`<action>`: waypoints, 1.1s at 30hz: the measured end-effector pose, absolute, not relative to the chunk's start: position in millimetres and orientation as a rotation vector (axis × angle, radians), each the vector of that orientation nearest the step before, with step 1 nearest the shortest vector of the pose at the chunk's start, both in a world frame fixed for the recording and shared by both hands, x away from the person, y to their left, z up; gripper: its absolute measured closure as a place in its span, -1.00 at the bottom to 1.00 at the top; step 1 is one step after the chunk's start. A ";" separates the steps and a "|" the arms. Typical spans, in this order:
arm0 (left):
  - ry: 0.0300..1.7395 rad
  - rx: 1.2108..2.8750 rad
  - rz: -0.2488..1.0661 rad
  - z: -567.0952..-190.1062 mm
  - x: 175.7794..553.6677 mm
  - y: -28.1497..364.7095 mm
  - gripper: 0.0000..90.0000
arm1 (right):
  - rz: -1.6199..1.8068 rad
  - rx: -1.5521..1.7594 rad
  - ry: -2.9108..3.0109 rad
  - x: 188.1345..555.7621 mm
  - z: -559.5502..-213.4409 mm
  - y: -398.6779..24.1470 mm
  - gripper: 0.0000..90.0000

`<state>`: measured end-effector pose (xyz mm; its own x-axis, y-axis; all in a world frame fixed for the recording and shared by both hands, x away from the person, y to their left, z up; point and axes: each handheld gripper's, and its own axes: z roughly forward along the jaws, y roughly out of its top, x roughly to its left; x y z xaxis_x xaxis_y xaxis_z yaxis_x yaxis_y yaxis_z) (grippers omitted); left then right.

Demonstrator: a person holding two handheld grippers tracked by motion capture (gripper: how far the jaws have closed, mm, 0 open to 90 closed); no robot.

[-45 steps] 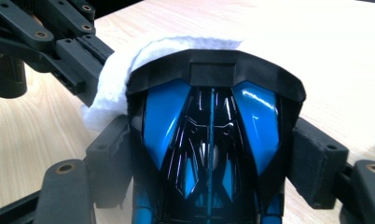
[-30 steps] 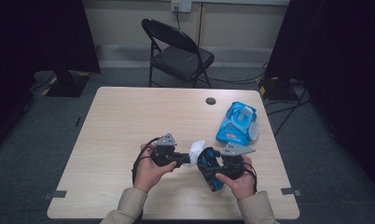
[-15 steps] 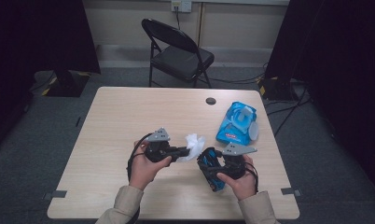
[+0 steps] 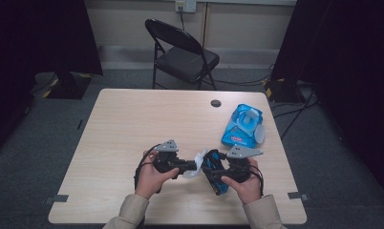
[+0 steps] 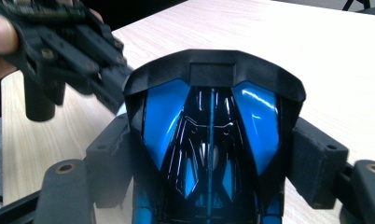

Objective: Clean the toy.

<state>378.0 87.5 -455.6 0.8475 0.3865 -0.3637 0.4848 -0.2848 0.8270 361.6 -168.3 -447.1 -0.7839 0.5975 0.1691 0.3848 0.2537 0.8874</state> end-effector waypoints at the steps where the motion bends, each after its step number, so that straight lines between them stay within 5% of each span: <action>1: 0.650 1.912 -0.115 -458.3 376.5 85.6 0.93 | 1.555 0.923 2.317 361.8 -446.5 -168.1 -0.43; 33: 0.567 1.991 -0.142 -483.2 360.6 53.2 0.93 | 1.603 0.921 2.294 363.5 -438.5 -165.2 -0.43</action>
